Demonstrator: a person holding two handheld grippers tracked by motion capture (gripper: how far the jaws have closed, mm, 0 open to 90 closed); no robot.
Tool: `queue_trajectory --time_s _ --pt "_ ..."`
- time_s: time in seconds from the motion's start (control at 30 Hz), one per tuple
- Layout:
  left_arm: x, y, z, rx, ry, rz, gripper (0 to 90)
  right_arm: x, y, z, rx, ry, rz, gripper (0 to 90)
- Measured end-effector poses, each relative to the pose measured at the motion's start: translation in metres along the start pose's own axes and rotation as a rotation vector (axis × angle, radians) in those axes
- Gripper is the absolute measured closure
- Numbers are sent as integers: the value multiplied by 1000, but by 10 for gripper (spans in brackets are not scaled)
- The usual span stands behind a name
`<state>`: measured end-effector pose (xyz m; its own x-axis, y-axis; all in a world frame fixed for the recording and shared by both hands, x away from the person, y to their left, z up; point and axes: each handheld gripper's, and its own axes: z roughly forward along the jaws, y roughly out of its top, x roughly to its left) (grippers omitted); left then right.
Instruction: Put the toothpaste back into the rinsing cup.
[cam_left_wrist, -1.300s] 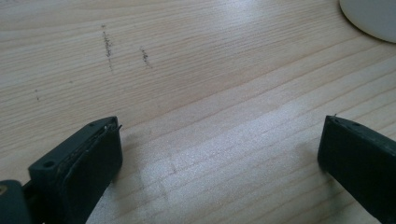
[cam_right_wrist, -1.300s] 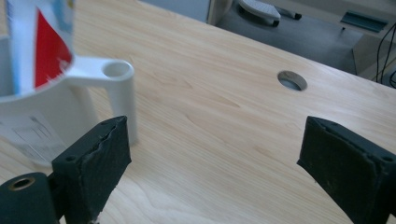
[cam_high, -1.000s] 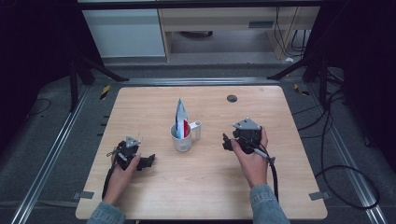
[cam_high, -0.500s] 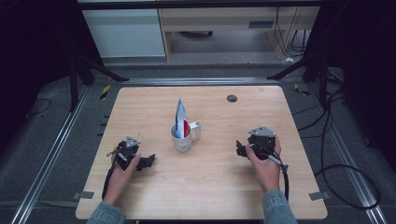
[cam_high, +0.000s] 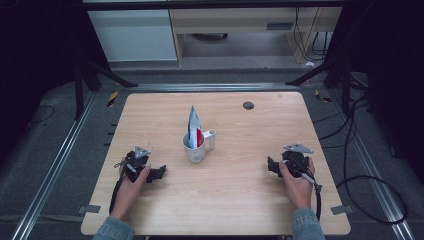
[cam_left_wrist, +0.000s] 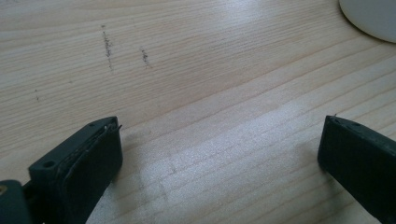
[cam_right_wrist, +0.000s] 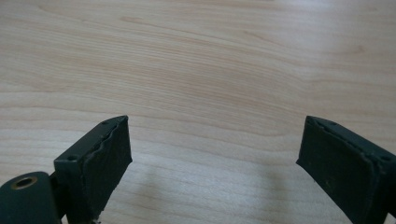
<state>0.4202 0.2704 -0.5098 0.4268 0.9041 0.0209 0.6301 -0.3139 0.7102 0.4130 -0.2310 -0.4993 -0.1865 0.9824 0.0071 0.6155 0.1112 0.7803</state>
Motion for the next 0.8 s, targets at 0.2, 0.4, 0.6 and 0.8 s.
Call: queue_trajectory --time_s 0.2,0.4,0.6,0.8 --pt "0 0 0 0 0 0 0 -8 -9 6 19 -21 46 96" --pt "0 0 0 0 0 0 0 -9 -9 10 42 -29 63 93" --pt "0 0 0 0 -1 0 0 -7 -8 13 65 -48 39 69" --pt "-1 0 0 0 -1 1 0 -9 -8 14 79 -78 59 13"
